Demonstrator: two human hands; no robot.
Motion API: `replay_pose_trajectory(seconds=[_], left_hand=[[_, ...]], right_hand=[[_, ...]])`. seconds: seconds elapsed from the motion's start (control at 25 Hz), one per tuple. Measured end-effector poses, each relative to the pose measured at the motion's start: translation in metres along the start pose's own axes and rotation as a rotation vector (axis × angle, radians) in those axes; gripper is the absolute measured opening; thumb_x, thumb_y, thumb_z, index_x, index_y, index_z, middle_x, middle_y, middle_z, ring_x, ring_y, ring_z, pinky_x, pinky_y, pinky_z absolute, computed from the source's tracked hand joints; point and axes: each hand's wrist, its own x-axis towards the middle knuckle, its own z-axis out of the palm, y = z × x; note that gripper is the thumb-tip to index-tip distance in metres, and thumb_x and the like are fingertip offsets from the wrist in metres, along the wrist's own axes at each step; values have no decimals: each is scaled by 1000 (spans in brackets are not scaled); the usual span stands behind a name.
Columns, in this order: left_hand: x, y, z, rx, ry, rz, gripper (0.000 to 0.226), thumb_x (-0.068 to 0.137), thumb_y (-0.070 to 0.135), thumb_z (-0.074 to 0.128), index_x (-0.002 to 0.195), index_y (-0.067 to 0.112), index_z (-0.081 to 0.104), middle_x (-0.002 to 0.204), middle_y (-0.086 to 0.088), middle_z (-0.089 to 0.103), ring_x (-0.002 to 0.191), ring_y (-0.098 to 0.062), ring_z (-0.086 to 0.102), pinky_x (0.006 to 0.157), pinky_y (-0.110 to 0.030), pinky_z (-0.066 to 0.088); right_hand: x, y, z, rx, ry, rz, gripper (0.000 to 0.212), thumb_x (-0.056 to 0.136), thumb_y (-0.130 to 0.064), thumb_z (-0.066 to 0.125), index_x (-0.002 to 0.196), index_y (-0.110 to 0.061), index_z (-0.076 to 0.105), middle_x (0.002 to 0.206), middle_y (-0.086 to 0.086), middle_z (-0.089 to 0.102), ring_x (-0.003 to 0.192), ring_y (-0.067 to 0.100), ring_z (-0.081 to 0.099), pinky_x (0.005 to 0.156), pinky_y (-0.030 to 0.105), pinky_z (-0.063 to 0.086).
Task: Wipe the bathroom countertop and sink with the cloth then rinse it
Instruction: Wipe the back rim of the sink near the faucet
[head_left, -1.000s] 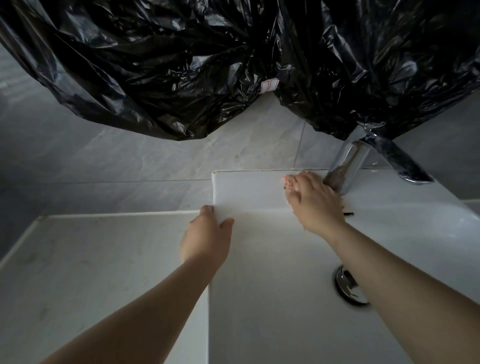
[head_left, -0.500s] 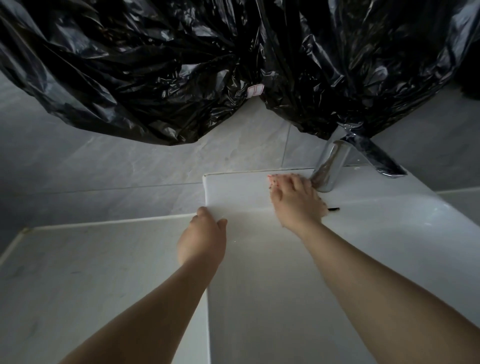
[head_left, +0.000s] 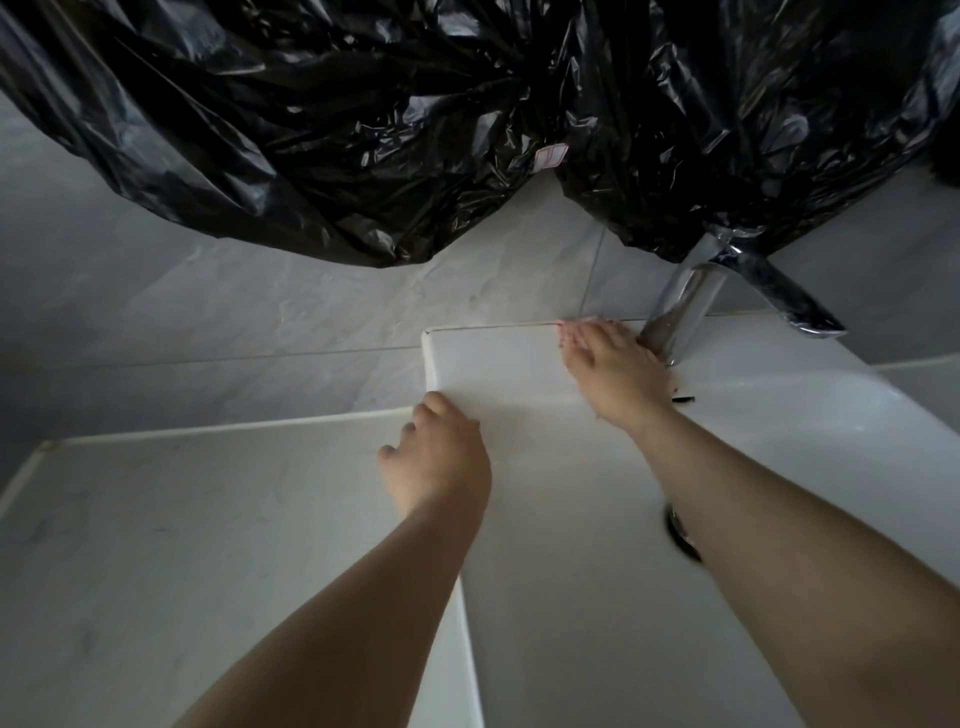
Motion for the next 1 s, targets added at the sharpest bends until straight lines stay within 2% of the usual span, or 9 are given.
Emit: replay_pose_trajectory(seconds=[0.08, 0.16, 0.32, 0.44, 0.56, 0.76, 0.88, 0.92, 1.0], left_hand=[[0, 0, 3, 157, 33, 142, 53, 98, 21, 32, 144, 10, 10, 153, -11, 18, 140, -28, 21, 105, -48, 27], [0, 1, 0, 259, 37, 277, 61, 95, 13, 32, 148, 14, 1, 157, -7, 1, 144, -29, 2, 111, -53, 14], [-2, 8, -4, 504, 64, 483, 59, 97, 14, 25, 148, 14, -4, 157, -9, 1, 144, -30, -1, 112, -57, -2], [-1, 17, 2, 617, 39, 584, 65, 97, 17, 29, 147, 13, -12, 157, -8, -7, 144, -29, -5, 111, -55, -4], [-9, 45, 16, 465, -39, 521, 63, 99, 26, 29, 148, 18, -8, 158, -3, -7, 144, -29, -7, 114, -47, -2], [-16, 109, 43, 289, 34, 425, 60, 99, 36, 26, 149, 12, 2, 158, -4, 0, 145, -23, -5, 116, -38, -2], [-20, 143, 62, 346, 36, 442, 60, 99, 20, 23, 147, 6, -11, 157, -8, -13, 143, -20, -15, 113, -34, -12], [-21, 155, 70, 367, 40, 441, 62, 97, 17, 23, 146, 5, -14, 156, -9, -15, 143, -21, -17, 112, -35, -15], [-24, 174, 80, 366, 42, 427, 65, 95, 17, 25, 145, 4, -14, 156, -10, -16, 143, -22, -18, 112, -37, -15]], right_hand=[[-4, 4, -2, -9, -7, 75, 50, 100, -39, 27, 147, -21, 31, 157, -2, 24, 145, 16, 17, 116, 33, 14], [-12, -4, 1, 17, 21, 44, 51, 99, -38, 24, 146, -21, 34, 156, -2, 26, 144, 18, 17, 116, 33, 13], [-45, 30, -1, -23, 80, -177, 58, 93, -35, 19, 145, -16, 38, 154, 2, 32, 144, 19, 24, 117, 29, 8], [-53, 62, -5, -28, 168, -266, 60, 91, -35, 23, 137, -5, 48, 144, 14, 46, 135, 31, 40, 113, 32, 17], [-53, 77, 0, 4, 225, -347, 53, 88, -25, 30, 128, -1, 56, 133, 17, 56, 124, 36, 52, 109, 37, 28], [-46, 141, -14, -46, 285, -308, 51, 88, -22, 31, 121, 1, 62, 126, 20, 60, 119, 36, 57, 110, 38, 31], [-21, 146, -35, 27, 112, -205, 73, 84, -41, 10, 128, -6, 57, 138, 14, 53, 132, 28, 43, 113, 36, 24], [-7, 145, -40, 37, 52, -178, 70, 85, -43, 12, 129, -12, 56, 141, 10, 49, 135, 25, 37, 113, 34, 21], [19, 139, -45, -25, -10, -207, 49, 90, -40, 38, 133, -19, 50, 148, 4, 39, 140, 22, 25, 112, 33, 19]])
